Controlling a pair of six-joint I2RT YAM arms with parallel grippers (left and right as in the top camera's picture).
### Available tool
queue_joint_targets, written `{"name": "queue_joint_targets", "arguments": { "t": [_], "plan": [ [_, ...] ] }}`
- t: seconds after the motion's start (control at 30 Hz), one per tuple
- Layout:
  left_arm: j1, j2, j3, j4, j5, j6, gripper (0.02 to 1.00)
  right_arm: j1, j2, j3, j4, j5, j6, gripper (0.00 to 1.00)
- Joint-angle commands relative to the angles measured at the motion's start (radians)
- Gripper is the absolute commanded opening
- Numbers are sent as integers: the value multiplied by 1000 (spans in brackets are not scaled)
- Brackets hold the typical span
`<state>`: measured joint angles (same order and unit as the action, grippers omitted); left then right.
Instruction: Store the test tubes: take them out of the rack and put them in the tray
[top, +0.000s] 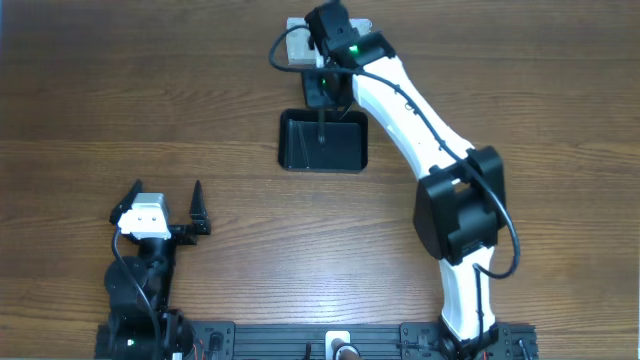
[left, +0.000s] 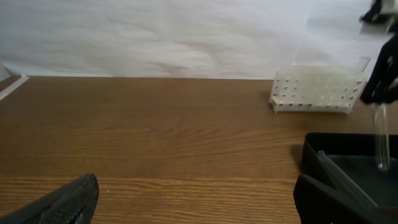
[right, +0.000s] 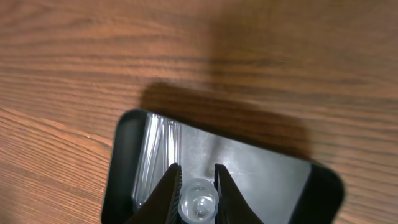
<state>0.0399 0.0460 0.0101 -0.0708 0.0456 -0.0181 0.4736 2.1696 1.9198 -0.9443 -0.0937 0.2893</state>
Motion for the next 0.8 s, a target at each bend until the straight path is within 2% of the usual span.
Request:
{"name": "queue_joint_targets", "arguments": {
  "t": [0.03, 0.2, 0.6, 0.7, 0.8],
  "plan": [
    [3, 0, -4, -2, 10, 18, 1000, 11, 42, -5, -26, -6, 35, 66],
    [3, 0, -4, -2, 10, 18, 1000, 11, 66, -5, -63, 41, 89, 66],
    [3, 0, -4, -2, 10, 18, 1000, 12, 151, -5, -59, 42, 123, 108],
    [3, 0, -4, -2, 10, 18, 998, 12, 157, -5, -60, 42, 125, 150],
    [3, 0, -4, -2, 10, 18, 998, 12, 157, -5, -58, 42, 125, 242]
  ]
}}
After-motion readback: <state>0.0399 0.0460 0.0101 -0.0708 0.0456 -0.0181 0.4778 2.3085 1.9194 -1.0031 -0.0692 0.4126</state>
